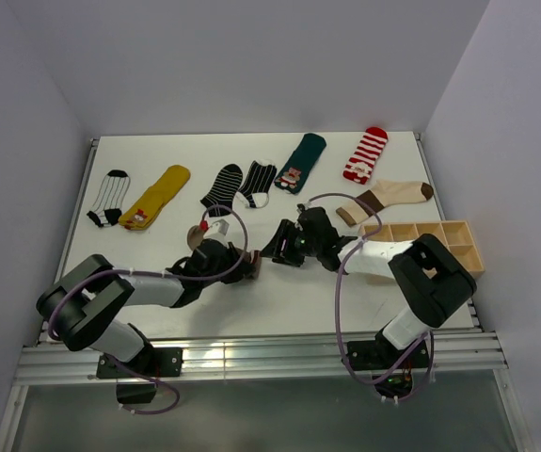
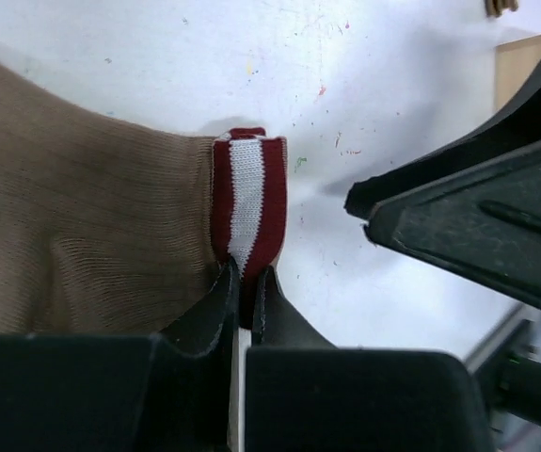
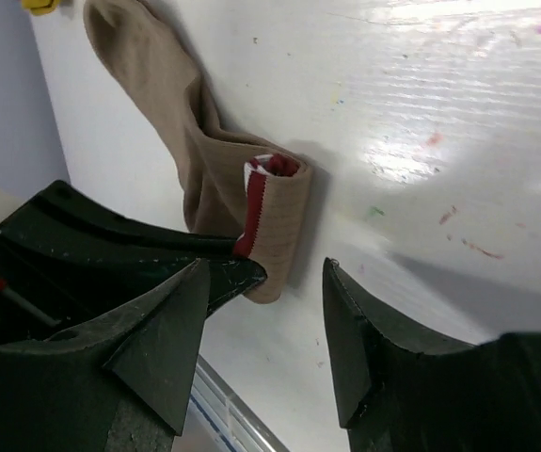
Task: Roll the socks
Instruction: Roll the sock at the center of the board.
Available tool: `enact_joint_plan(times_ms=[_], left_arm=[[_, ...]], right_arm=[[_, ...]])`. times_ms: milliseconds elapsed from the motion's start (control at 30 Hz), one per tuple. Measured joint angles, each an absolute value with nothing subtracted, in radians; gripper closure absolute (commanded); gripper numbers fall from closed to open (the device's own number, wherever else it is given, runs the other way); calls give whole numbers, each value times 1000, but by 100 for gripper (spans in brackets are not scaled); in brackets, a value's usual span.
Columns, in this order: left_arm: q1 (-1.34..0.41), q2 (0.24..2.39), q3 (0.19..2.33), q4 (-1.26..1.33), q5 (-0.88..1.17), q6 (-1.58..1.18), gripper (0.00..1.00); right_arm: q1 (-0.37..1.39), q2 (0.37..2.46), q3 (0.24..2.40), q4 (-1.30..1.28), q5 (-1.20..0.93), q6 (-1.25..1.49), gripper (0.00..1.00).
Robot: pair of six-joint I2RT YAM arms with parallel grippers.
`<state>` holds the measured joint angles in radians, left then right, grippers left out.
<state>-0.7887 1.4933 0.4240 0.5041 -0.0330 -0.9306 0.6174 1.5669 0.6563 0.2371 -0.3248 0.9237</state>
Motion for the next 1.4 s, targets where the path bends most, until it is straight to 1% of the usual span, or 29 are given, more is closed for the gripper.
enact_joint_plan(times_ms=[133, 300, 600, 700, 900, 967, 1000, 1033, 1067, 1100, 1133, 1167, 1200, 1233, 1267, 1300, 1333, 1400], left_arm=[[-702, 1496, 380, 578, 113, -987, 99], [-627, 1505, 342, 649, 229, -1048, 98], [-559, 1522, 259, 760, 305, -1157, 97], [-543, 1551, 244, 796, 321, -1192, 97], [-517, 1615, 221, 895, 354, -1255, 96], [-511, 1635, 213, 926, 364, -1275, 96], [-508, 1642, 210, 939, 369, -1282, 95], [-506, 1648, 207, 950, 371, -1289, 94], [-504, 1650, 206, 955, 373, -1295, 91], [-503, 1651, 205, 957, 374, -1296, 89], [-503, 1651, 205, 955, 374, -1298, 87], [-503, 1650, 205, 953, 374, -1297, 82], [-503, 1648, 205, 948, 373, -1293, 78], [-503, 1642, 208, 933, 371, -1291, 75], [-503, 1631, 212, 914, 368, -1284, 68], [-503, 1614, 216, 889, 362, -1271, 65], [-503, 1593, 221, 859, 355, -1261, 59], [-503, 1549, 233, 799, 341, -1235, 55]], right_arm=[[620, 1613, 628, 365, -364, 951, 41], [632, 1685, 627, 440, -389, 973, 43], [655, 1776, 636, 548, -431, 1015, 47], [658, 1806, 648, 581, -443, 1028, 50], [676, 1849, 690, 586, -450, 1029, 52], [679, 1858, 700, 585, -453, 1029, 55], [680, 1861, 702, 584, -454, 1028, 60], [680, 1864, 703, 584, -454, 1028, 63], [681, 1869, 705, 582, -454, 1028, 65], [681, 1872, 707, 578, -454, 1028, 72], [681, 1873, 712, 568, -453, 1023, 76], [681, 1873, 719, 550, -451, 1019, 80], [681, 1873, 727, 533, -449, 1012, 88], [681, 1872, 737, 511, -448, 1003, 91], [681, 1871, 751, 482, -445, 994, 94], [682, 1869, 768, 448, -441, 986, 99], [683, 1866, 785, 411, -433, 974, 100], [686, 1859, 819, 336, -413, 949, 100]])
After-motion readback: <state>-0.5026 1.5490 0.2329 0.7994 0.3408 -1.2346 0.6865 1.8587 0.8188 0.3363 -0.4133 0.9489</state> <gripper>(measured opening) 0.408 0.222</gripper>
